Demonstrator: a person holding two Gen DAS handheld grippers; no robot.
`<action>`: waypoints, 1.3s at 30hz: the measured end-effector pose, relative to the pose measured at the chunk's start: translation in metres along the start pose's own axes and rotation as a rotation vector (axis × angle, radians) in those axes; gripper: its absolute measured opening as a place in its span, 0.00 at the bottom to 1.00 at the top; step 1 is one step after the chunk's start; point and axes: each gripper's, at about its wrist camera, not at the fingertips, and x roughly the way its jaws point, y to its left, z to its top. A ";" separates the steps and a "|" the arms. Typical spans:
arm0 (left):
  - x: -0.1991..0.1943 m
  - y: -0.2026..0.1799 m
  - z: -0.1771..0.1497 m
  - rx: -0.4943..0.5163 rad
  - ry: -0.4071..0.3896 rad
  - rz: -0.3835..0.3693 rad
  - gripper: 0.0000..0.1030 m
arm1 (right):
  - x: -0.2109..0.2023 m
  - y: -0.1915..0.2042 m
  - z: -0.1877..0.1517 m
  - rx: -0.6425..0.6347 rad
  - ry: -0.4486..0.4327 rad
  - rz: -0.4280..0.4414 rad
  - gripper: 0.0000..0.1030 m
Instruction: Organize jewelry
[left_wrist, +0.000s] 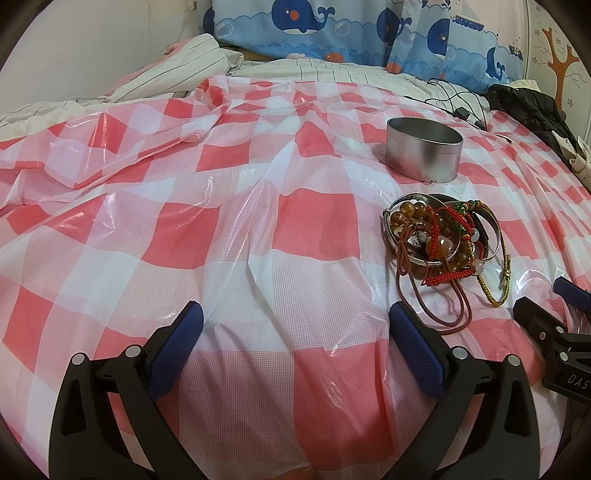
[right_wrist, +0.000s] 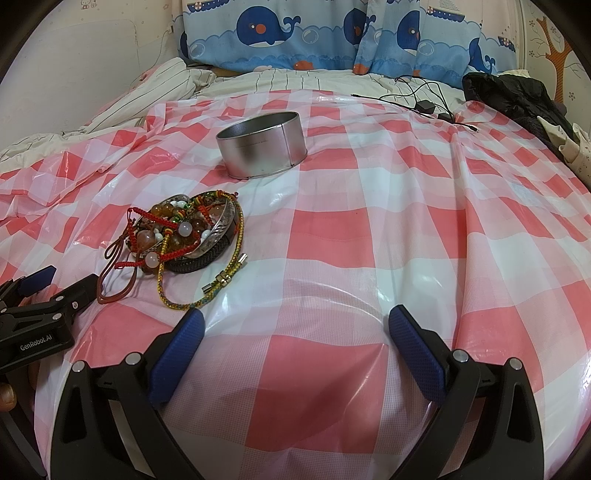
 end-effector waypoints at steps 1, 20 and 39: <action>0.000 0.000 0.000 0.000 0.001 0.000 0.94 | 0.000 0.000 0.000 0.000 0.000 0.000 0.93; 0.002 0.002 0.002 0.004 0.015 0.002 0.94 | 0.000 0.000 0.000 0.000 0.000 0.000 0.93; -0.019 0.003 0.002 -0.001 -0.070 -0.102 0.94 | -0.009 -0.014 0.010 0.081 0.025 0.145 0.93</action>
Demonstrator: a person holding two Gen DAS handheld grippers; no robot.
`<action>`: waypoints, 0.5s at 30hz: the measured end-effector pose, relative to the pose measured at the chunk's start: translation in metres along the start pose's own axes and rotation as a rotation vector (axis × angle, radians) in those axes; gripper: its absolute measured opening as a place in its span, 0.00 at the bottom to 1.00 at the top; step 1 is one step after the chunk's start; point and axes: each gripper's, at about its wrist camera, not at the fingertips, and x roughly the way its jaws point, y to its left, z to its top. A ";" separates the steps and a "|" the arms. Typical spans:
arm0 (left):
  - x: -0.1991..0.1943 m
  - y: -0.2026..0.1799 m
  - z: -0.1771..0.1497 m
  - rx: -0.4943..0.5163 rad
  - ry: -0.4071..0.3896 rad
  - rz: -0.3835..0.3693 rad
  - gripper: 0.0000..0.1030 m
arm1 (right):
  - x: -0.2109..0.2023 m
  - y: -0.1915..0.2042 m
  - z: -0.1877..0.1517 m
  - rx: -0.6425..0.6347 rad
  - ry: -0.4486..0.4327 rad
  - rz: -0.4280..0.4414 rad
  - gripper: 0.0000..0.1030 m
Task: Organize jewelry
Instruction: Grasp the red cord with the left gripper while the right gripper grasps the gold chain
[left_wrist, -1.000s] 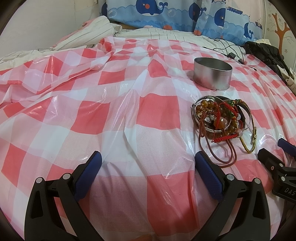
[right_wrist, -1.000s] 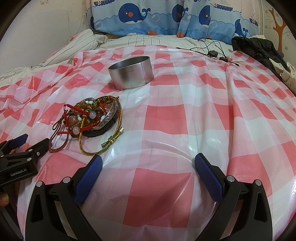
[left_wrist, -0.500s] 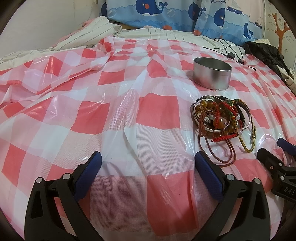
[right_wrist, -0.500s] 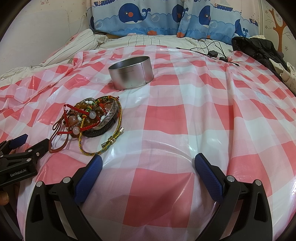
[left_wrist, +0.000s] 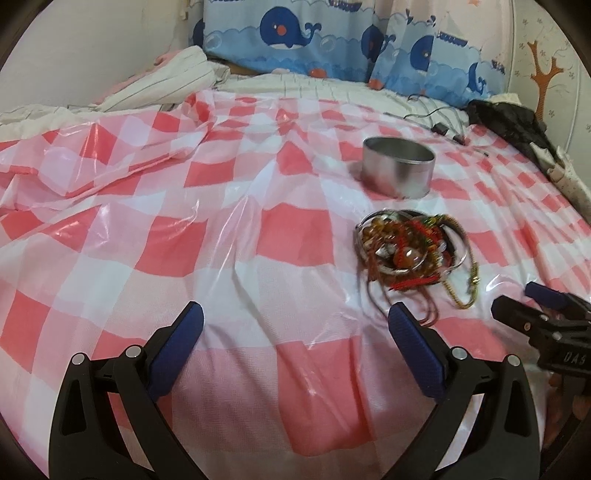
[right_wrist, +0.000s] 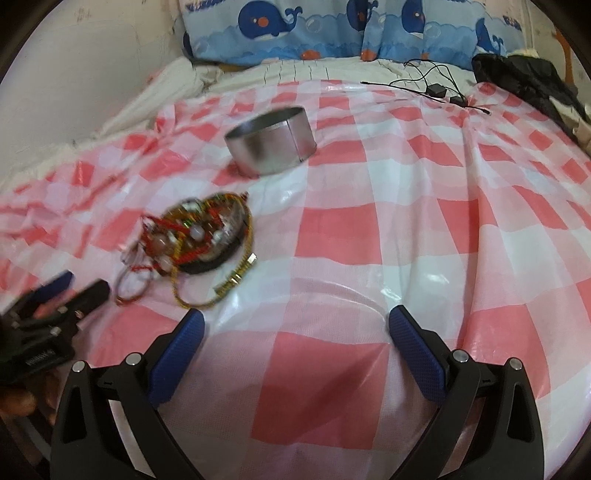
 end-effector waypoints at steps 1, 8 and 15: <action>-0.001 -0.001 0.001 0.000 -0.007 -0.010 0.94 | -0.001 0.001 0.003 0.003 -0.009 0.014 0.93; -0.011 -0.018 0.008 0.084 -0.045 -0.105 0.90 | 0.013 0.026 0.031 -0.189 0.030 0.028 0.93; -0.008 -0.048 0.039 0.305 -0.059 -0.243 0.90 | 0.029 0.017 0.050 -0.259 0.113 0.050 0.69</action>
